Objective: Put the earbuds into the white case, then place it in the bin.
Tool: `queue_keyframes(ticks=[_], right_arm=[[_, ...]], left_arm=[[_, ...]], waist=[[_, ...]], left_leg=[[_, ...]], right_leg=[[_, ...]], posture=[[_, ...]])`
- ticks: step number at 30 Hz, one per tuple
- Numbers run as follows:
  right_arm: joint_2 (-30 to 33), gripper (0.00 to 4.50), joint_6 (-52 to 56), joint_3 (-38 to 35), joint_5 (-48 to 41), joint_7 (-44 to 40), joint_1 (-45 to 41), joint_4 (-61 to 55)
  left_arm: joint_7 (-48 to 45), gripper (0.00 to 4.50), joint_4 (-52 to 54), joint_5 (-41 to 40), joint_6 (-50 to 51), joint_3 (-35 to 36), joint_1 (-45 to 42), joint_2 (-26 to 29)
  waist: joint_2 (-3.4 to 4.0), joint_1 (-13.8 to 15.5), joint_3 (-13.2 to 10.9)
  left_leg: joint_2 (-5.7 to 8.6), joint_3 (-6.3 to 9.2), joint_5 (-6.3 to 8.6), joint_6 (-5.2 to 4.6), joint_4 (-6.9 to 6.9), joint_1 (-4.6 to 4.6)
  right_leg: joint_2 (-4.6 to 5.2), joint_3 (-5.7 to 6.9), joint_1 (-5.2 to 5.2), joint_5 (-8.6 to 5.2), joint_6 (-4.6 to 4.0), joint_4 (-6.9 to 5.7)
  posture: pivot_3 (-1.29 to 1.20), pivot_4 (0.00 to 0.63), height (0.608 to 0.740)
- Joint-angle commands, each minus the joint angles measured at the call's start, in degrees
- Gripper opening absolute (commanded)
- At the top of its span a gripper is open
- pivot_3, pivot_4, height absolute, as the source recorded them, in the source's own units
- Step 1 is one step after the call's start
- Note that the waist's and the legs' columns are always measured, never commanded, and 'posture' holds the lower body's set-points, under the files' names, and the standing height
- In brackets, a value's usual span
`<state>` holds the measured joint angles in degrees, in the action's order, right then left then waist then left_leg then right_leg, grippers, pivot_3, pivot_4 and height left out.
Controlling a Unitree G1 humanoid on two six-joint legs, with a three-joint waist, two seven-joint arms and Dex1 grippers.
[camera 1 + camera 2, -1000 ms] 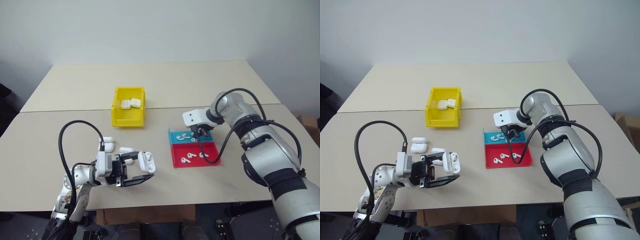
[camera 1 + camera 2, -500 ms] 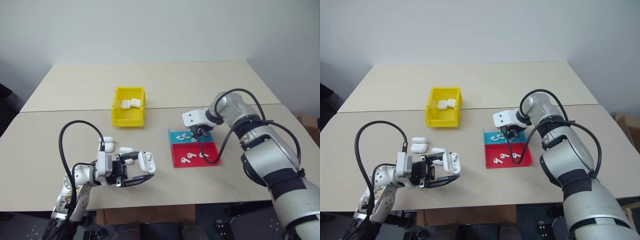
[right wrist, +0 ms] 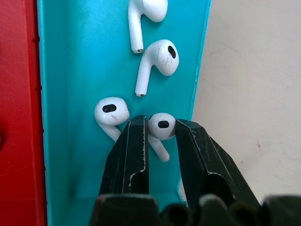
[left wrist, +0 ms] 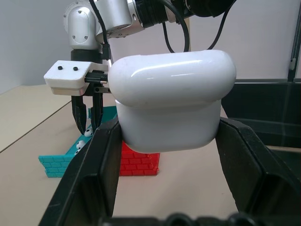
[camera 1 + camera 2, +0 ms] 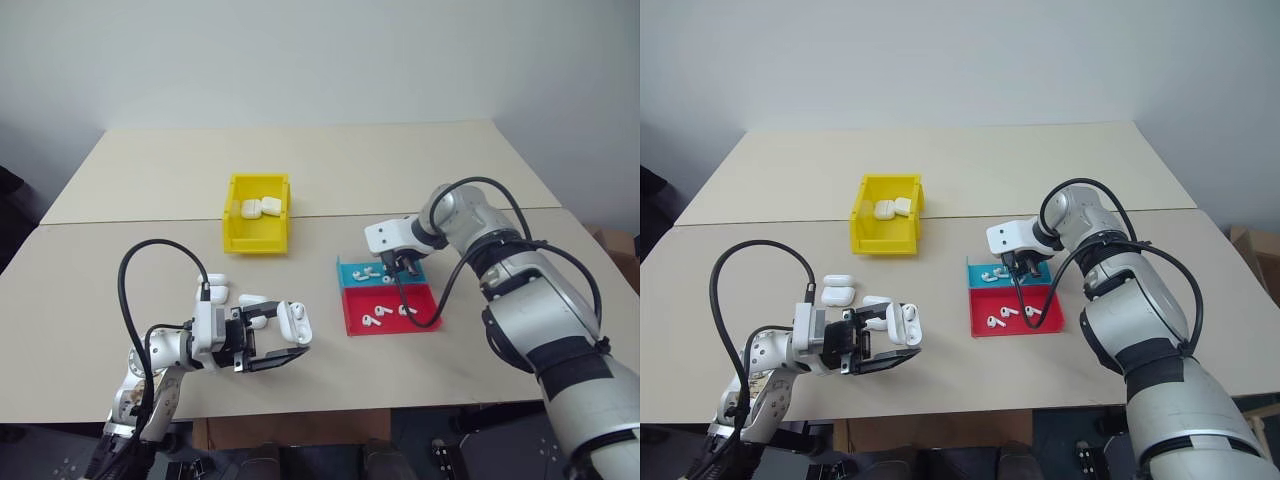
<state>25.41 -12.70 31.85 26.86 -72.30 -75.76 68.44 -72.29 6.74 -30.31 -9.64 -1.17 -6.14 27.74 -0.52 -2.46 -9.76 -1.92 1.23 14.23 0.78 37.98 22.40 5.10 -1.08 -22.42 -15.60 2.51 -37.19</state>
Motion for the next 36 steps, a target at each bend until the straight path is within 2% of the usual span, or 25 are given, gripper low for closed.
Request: queue_keyframes(ticks=[1,11,15,18,20,26,31,36], right_arm=[[0.4,0.89,-0.8,-1.3,-0.1,0.1,-1.8,-0.4],[1.7,0.89,1.6,-5.7,-3.2,-1.6,-4.0,-3.1],[3.6,0.89,4.0,-9.3,-5.8,-1.7,-4.4,-6.5],[5.5,0.89,9.7,-14.4,-10.3,-2.0,-3.8,-12.5],[7.1,0.89,15.8,-19.2,-14.8,-2.1,-1.8,-20.4],[8.3,0.89,49.4,-40.1,-33.3,6.8,11.8,-60.6],[4.2,0.89,57.4,-55.5,-49.4,14.3,27.0,-85.6],[4.0,0.89,63.5,-60.7,-63.5,18.2,39.7,-102.1]], left_arm=[[0.4,2.74,0.6,0.0,-0.6,0.1,-0.9,-0.2],[0.1,2.74,-0.4,-0.7,-0.4,0.2,-2.6,-1.3],[0.1,2.74,-1.3,-1.2,0.0,0.4,-4.1,-1.8],[1.0,2.74,-1.9,-1.6,0.7,0.5,-6.1,-2.8],[2.4,2.74,-2.1,-1.6,1.2,0.8,-7.6,-3.6],[5.3,2.74,0.8,-5.3,6.6,2.4,-9.7,-3.8],[5.3,2.74,0.3,-5.6,8.2,0.5,-12.6,-6.4],[2.8,2.74,0.1,-7.5,10.7,0.5,-14.7,-6.5]], waist=[[0.0,0.0,0.0],[0.01,0.0,0.0],[0.0,0.1,0.0],[0.02,0.2,0.0],[0.02,0.3,0.0],[0.02,1.4,0.0],[0.0,2.4,0.0],[0.0,2.3,0.0]], left_leg=[[0.0,0.0,0.0,0.0,0.0,0.0],[0.0,0.0,0.0,0.01,0.0,0.0],[0.0,0.0,0.0,0.01,0.0,0.01],[0.01,0.0,-0.01,0.01,0.0,0.02],[0.01,0.0,-0.01,0.01,0.0,0.03],[-0.01,0.09,0.0,0.01,-0.04,0.13],[0.04,0.13,-0.01,0.01,-0.05,0.16],[0.06,0.12,-0.06,0.09,-0.02,0.1]], right_leg=[[0.0,0.0,0.0,0.0,0.0,0.0],[0.0,0.0,0.0,0.0,0.0,0.0],[0.0,0.0,0.01,0.0,0.0,0.01],[0.01,0.0,0.01,0.0,0.0,0.01],[0.01,0.01,0.0,0.0,0.0,0.0],[0.02,0.09,0.01,0.0,0.01,0.04],[0.05,0.17,0.05,0.0,0.01,0.09],[0.07,0.18,0.13,0.0,0.02,0.06]], posture=[[0.0,0.15,0.74],[0.0,0.15,0.74],[0.0,0.15,0.74],[0.0,0.15,0.74],[0.0,0.15,0.74],[0.0,0.15,0.74],[0.0,0.15,0.74],[0.0,0.15,0.74]])
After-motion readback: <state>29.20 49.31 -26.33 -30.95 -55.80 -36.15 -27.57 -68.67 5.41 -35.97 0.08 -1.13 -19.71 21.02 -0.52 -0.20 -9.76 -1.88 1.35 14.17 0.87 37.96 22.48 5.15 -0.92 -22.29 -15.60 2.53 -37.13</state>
